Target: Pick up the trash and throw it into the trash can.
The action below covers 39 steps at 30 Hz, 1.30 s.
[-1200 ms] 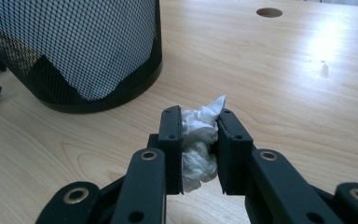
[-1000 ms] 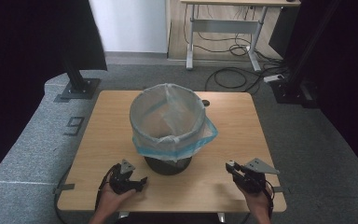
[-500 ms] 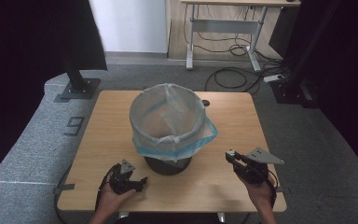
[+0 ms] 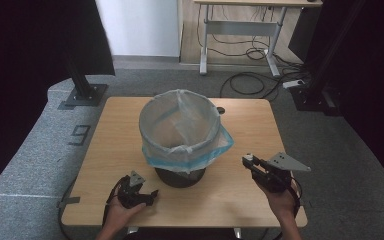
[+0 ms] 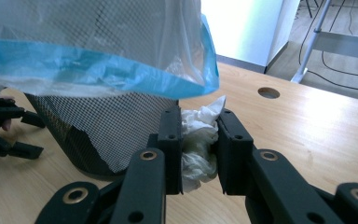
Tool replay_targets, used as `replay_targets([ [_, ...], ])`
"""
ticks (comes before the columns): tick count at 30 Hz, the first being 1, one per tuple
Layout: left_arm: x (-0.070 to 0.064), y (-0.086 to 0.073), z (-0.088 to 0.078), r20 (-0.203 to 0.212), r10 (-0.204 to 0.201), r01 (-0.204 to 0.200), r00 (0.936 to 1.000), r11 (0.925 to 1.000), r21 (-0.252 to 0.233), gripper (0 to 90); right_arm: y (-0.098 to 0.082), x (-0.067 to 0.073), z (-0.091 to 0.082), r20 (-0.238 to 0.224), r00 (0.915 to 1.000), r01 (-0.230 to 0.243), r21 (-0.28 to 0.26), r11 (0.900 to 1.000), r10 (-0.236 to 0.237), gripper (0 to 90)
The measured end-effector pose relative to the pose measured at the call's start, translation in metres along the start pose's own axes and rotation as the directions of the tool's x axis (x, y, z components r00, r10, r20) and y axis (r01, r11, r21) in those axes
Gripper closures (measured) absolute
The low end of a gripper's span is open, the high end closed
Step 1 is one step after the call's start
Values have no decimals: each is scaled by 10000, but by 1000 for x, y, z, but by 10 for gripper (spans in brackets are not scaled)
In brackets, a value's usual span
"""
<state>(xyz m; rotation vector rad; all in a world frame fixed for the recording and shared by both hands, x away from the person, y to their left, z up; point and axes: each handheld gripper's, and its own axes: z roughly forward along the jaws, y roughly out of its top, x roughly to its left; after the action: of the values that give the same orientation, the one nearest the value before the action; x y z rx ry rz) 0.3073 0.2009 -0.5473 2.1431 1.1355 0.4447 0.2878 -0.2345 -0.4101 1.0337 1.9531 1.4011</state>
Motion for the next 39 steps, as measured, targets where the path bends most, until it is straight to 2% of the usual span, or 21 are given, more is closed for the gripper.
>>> replay_targets([
  [12,0,0,0,24,18,-18,10000,10000,16,149,17,3,0,-81,9995,311,38,9995,-310,739],
  [24,-1,1,1,32,8,-8,10000,10000,20,147,30,5,-1,-157,9990,421,-108,9991,-422,737],
  [39,-2,2,2,94,62,-62,9999,10000,32,146,40,10,2,-165,9983,562,-88,9984,-564,736],
])
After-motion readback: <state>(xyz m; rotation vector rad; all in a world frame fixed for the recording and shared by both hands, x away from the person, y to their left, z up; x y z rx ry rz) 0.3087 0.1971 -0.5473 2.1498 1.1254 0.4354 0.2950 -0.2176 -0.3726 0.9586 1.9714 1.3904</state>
